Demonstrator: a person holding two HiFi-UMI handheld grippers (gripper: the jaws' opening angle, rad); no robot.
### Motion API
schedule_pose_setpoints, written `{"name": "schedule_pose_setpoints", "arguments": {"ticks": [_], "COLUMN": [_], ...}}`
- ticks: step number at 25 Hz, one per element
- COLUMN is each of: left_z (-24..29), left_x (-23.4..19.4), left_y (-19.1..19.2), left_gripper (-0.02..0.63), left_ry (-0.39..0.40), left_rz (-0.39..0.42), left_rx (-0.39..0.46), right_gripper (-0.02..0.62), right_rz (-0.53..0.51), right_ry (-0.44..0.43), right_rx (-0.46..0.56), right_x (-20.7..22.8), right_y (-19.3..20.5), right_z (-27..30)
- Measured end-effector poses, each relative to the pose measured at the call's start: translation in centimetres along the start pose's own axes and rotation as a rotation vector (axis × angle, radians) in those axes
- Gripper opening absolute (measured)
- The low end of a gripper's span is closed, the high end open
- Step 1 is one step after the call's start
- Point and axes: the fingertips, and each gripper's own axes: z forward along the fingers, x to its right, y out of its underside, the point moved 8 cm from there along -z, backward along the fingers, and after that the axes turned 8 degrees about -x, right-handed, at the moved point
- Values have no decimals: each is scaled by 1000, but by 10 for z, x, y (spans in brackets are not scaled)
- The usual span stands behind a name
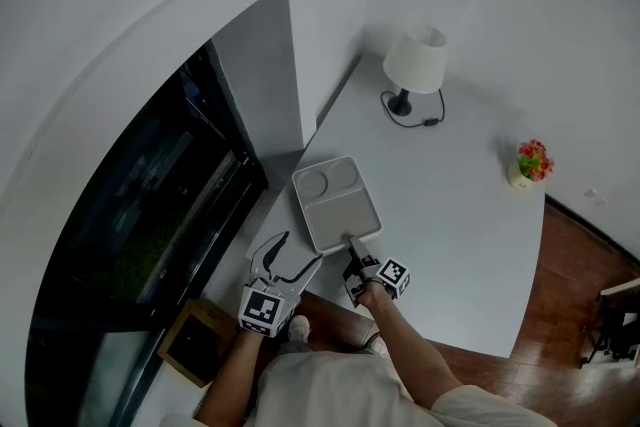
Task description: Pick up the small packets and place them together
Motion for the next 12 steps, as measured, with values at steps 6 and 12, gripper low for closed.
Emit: {"name": "schedule_pose_setpoints", "arguments": {"ticks": [6,12], "left_z": [2,2], "left_x": [-2,-2], "left_y": [-4,-1], "left_gripper": [333,333], "left_ry": [-10,-13], "left_rz": [-7,-4], "left_rx": [7,-5], "right_gripper": [304,285], "right_rz": [18,81], "right_ry": [-1,-49], "right_rx": [21,71], "right_x": [9,13], "right_y": [-4,-6], "right_z": [8,13]}}
